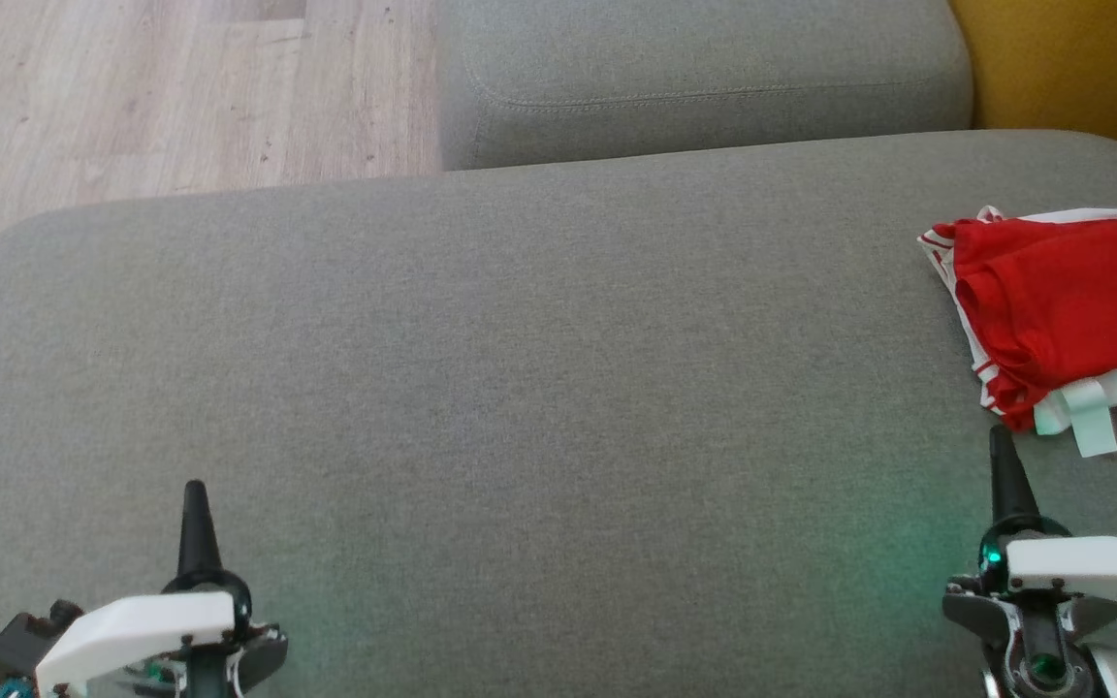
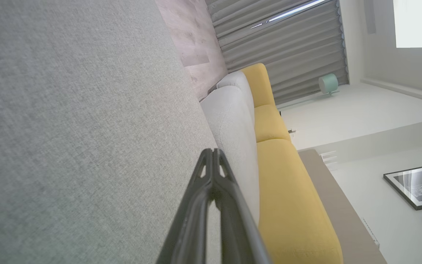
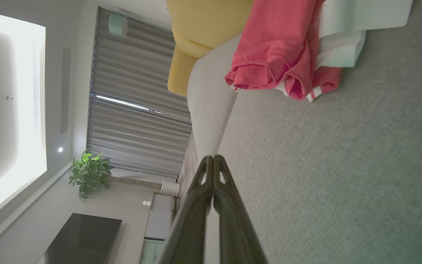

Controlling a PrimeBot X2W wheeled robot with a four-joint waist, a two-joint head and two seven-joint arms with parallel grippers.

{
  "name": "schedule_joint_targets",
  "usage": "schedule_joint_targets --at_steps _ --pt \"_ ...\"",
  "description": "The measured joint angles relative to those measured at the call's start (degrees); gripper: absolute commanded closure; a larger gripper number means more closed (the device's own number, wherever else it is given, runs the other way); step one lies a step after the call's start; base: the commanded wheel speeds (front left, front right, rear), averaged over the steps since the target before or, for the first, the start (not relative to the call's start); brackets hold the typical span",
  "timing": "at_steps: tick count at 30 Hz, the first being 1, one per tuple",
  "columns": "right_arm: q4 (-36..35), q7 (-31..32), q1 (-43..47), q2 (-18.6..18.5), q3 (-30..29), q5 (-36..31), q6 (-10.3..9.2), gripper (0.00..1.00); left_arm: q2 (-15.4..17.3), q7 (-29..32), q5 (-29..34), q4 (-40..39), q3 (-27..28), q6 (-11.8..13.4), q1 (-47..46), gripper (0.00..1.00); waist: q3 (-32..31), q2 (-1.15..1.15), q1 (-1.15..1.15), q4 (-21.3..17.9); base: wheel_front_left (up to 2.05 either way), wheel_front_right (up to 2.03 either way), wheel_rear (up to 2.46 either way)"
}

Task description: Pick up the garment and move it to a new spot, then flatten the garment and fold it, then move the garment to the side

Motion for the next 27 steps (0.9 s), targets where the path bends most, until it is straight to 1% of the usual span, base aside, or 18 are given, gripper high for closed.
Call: schedule_joint_targets --at_steps 27 --pt "-0.8 4.5 -0.9 0.0 -2.9 14.8 0.00 1.00 0.0 4.4 -14.5 1.2 2.4 -0.4 -1.3 1.00 0.1 0.00 -0.01 0.0 0.00 0.00 0.00"
